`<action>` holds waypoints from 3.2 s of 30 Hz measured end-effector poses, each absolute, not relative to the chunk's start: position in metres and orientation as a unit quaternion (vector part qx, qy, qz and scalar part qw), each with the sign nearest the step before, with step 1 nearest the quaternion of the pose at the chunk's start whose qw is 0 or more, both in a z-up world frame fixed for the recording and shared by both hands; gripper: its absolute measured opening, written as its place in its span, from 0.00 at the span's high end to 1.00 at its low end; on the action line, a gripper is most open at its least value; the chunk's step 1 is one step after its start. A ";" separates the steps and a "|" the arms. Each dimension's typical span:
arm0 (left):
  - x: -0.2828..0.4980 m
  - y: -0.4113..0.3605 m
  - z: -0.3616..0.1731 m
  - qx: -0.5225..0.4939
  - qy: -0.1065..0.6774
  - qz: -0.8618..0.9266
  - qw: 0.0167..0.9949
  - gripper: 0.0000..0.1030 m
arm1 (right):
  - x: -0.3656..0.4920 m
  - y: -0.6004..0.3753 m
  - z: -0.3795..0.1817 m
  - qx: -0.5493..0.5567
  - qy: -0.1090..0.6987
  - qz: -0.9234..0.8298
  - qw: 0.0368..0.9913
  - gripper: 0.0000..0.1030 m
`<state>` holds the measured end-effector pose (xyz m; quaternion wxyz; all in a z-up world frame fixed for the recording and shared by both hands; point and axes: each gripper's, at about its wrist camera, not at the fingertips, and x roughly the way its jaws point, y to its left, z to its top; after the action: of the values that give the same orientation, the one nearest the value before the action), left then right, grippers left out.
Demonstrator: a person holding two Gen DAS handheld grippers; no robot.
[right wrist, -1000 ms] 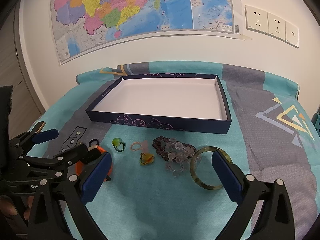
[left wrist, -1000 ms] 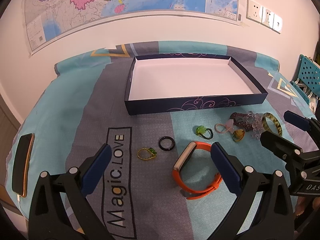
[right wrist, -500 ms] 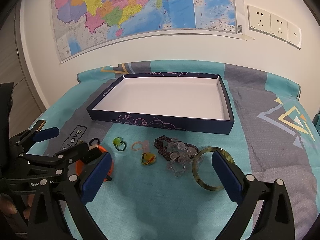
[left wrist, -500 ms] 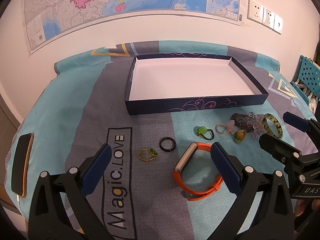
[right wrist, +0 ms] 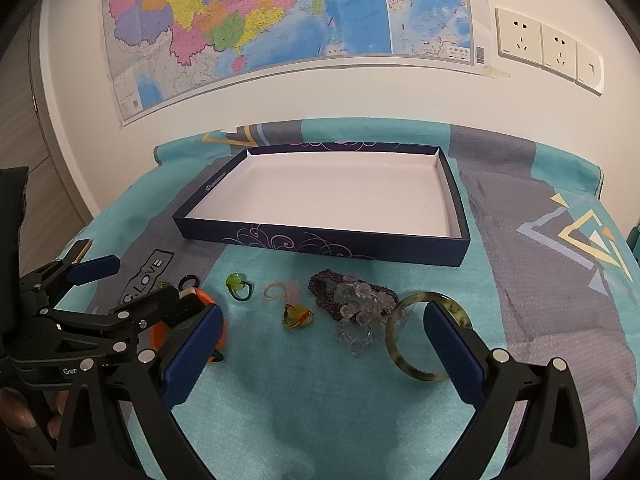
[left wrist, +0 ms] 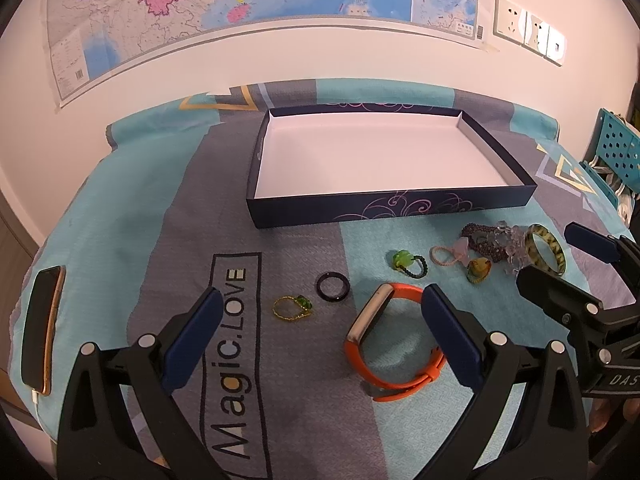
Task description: Organize jewelry
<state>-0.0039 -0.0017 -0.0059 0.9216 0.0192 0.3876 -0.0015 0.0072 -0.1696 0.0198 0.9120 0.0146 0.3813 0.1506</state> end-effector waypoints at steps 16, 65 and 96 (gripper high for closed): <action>-0.005 -0.006 -0.010 0.019 0.390 -0.003 0.921 0.05 | 0.006 -0.170 0.019 0.015 0.381 0.150 0.912 0.06; 0.002 -0.003 -0.025 0.010 0.434 -0.088 0.896 0.39 | 0.031 -0.247 -0.002 0.068 0.425 0.112 0.896 0.41; 0.008 -0.007 -0.020 0.052 0.429 -0.168 0.886 0.84 | 0.044 -0.257 -0.012 0.038 0.451 0.152 0.879 0.95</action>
<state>0.0082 -0.0068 -0.0198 0.8862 0.0524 0.4287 -0.1677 0.0437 -0.2568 -0.0124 0.8786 0.0375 0.4511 0.1520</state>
